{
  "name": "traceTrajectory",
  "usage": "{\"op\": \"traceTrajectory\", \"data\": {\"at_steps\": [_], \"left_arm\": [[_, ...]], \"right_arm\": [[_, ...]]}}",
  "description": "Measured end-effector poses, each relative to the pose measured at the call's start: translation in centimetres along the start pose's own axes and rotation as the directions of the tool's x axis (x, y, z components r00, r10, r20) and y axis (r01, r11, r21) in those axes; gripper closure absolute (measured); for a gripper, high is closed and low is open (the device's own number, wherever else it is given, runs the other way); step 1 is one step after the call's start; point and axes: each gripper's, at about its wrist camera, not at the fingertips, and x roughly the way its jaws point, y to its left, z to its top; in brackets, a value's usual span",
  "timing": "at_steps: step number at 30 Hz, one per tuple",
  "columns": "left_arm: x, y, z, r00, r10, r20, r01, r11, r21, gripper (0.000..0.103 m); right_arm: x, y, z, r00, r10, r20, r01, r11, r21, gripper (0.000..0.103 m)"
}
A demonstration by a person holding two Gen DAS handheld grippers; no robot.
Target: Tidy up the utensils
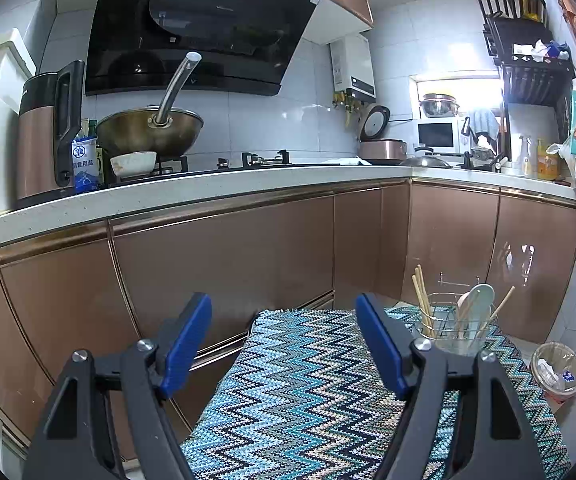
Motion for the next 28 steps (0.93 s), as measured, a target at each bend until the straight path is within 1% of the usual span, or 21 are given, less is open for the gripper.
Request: {"op": "traceTrajectory", "data": {"at_steps": [16, 28], "left_arm": [[0.18, 0.38, -0.24, 1.000, -0.001, -0.001, 0.001, 1.000, -0.024, 0.030], [-0.03, 0.44, -0.22, 1.000, -0.002, 0.006, 0.003, 1.000, -0.023, 0.030]], "right_arm": [[-0.08, 0.28, -0.06, 1.000, 0.003, -0.002, -0.003, 1.000, -0.009, 0.000], [0.05, 0.13, -0.16, 1.000, 0.006, -0.004, -0.006, 1.000, -0.009, 0.000]]}}
